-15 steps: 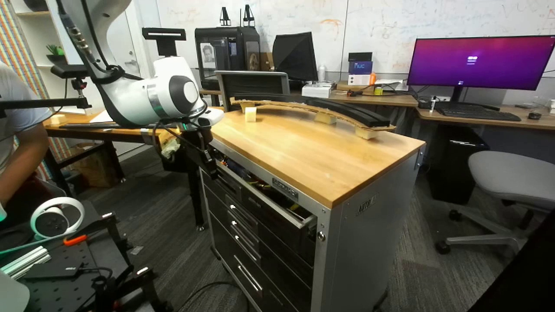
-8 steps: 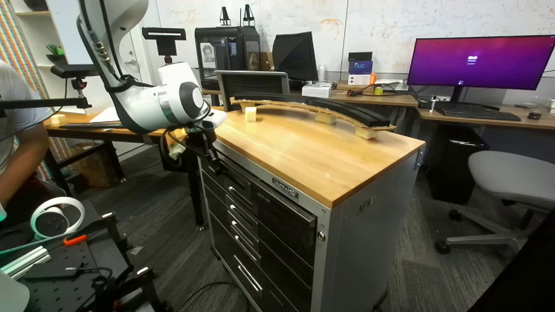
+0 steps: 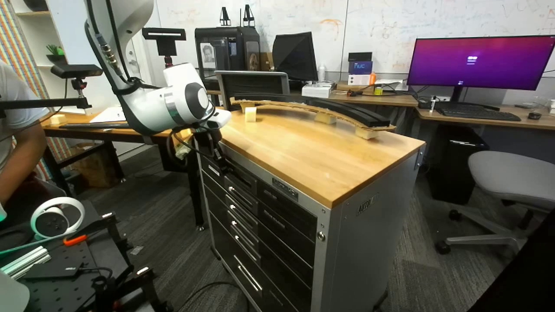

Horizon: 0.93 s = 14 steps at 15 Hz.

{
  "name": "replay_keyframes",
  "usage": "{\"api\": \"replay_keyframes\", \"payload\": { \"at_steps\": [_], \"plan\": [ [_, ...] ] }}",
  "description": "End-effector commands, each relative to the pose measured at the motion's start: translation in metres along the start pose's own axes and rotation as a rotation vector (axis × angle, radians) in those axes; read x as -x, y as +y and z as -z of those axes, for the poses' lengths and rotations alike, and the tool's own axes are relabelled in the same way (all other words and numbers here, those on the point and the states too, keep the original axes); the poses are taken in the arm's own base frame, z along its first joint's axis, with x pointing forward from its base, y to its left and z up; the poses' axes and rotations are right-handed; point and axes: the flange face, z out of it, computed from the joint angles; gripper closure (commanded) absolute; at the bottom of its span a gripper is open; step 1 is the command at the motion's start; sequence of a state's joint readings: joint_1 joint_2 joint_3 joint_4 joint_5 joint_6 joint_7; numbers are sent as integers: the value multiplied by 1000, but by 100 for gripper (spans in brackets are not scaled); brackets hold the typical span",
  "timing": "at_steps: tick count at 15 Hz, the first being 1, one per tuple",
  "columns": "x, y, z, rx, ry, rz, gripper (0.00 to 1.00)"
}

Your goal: Put the screwdriver in the drawer then close the drawer

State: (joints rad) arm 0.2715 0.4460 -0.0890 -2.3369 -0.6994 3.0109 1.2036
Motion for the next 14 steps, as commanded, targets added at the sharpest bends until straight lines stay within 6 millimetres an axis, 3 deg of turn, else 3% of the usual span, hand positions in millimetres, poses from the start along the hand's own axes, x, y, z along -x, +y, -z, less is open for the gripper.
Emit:
{"api": "replay_keyframes", "payload": {
  "at_steps": [1,4,7,8,10,11,12,13,14],
  "plan": [
    [10,17,27,-12,-4,11,49],
    [24,39,63,14,-20,45,24],
    [45,39,83,-7,-80,118,2],
    [61,29,80,-36,-119,147,0],
    [66,14,85,-51,-193,198,0],
    [73,-3,88,-71,-242,238,0],
    [66,-10,88,-104,-285,235,0],
    [76,1,81,-70,-240,199,0],
    [77,-6,85,-87,-264,216,0]
  ]
}}
